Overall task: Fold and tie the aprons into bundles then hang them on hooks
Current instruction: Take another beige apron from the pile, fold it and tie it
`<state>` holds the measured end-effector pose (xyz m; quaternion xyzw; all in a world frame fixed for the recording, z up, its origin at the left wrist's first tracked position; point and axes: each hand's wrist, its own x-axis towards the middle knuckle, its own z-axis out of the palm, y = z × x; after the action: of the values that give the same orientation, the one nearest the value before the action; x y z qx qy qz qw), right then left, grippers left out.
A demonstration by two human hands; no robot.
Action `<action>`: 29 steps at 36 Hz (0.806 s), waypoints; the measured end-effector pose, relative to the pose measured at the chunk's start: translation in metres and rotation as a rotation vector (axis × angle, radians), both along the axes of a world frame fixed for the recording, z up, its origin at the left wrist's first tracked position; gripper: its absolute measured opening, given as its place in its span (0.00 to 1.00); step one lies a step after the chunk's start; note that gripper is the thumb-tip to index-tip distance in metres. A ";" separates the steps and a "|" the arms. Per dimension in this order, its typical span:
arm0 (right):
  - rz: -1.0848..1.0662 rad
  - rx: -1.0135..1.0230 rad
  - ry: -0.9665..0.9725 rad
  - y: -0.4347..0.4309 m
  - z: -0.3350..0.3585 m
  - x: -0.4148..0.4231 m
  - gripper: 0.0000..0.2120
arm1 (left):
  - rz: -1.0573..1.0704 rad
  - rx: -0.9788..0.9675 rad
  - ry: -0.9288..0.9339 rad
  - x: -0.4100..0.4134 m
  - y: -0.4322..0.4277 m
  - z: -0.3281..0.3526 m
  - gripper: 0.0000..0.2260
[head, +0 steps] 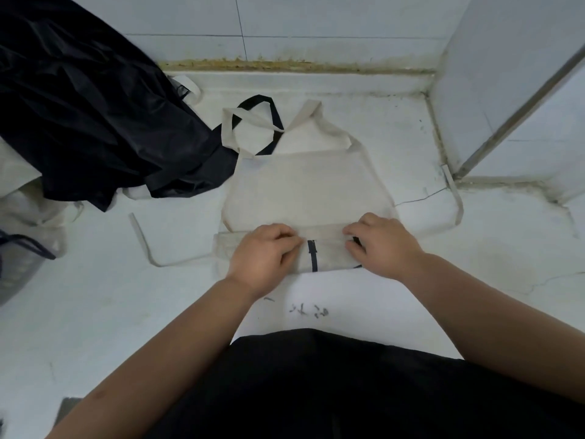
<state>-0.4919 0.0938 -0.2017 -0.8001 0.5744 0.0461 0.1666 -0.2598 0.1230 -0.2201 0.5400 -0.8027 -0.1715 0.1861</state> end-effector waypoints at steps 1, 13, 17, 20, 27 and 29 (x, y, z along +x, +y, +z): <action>0.004 0.003 0.000 0.003 -0.002 0.000 0.17 | -0.019 0.018 -0.022 -0.003 0.005 -0.001 0.19; 0.132 0.083 0.152 0.000 0.005 0.000 0.29 | -0.021 0.363 -0.291 -0.001 0.007 0.015 0.33; 0.064 0.155 0.114 -0.013 0.025 0.004 0.26 | 0.013 0.458 -0.217 0.006 -0.019 0.037 0.19; 0.023 0.283 0.091 -0.028 0.041 0.006 0.26 | 0.082 0.633 -0.174 0.007 -0.042 0.054 0.19; 0.029 0.303 0.050 -0.066 0.046 0.007 0.12 | 0.158 0.818 -0.120 0.006 -0.089 0.060 0.12; 0.004 0.229 0.050 -0.074 0.044 0.005 0.12 | 0.141 0.778 -0.164 0.007 -0.097 0.057 0.11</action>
<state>-0.4865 0.0195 -0.1578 -0.7755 0.5679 0.1315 0.2425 -0.2528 0.0262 -0.1633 0.6356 -0.6512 -0.4056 -0.0856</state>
